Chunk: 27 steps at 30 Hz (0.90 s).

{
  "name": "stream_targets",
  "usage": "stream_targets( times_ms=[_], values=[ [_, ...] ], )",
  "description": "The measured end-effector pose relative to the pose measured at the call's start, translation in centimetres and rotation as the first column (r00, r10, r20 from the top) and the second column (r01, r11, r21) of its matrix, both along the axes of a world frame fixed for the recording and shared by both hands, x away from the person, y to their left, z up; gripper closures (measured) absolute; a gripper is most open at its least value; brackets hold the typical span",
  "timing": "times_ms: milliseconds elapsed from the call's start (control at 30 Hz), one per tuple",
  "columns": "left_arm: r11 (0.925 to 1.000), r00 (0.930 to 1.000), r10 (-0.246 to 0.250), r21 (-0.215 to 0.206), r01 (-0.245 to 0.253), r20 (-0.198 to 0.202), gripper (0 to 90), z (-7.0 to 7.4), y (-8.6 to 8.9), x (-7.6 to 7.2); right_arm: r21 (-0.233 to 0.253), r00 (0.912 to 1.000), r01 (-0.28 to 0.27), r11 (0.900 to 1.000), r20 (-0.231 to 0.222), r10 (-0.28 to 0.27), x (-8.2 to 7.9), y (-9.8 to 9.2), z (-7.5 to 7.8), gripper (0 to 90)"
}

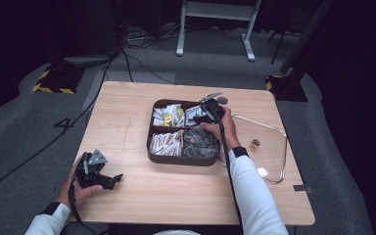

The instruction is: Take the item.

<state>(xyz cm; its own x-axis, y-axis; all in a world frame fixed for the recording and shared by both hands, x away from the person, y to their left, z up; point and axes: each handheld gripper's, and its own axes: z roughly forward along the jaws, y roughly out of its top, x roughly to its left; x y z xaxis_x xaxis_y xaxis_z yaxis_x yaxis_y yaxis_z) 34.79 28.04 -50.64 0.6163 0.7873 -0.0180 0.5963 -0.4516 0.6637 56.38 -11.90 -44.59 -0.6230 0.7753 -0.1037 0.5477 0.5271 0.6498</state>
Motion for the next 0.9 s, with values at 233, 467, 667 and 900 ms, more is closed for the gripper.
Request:
stream_targets(
  times_ms=[233,467,667,900],
  values=[
    [1.0000,1.0000,0.000,0.000,0.000,0.000,0.5,0.0,0.0,0.0,-0.015,0.9992,-0.015,1.000,-0.037,0.014,0.4,0.5,0.0,42.3],
    [1.0000,1.0000,0.000,0.000,0.000,0.000,0.5,0.0,0.0,0.0,-0.002,0.9970,-0.076,0.997,0.012,0.076,-0.2,1.3,0.5,60.6],
    [1.0000,1.0000,0.000,0.000,0.000,0.000,0.5,0.0,0.0,0.0,0.015,0.9901,-0.124,0.992,0.067,0.123,-0.7,1.8,1.0,81.4],
    [1.0000,1.0000,0.000,0.000,0.000,0.000,0.5,0.0,0.0,0.0,0.025,0.9876,-0.136,0.990,0.083,0.134,-1.0,1.8,1.1,87.7]
  ],
)
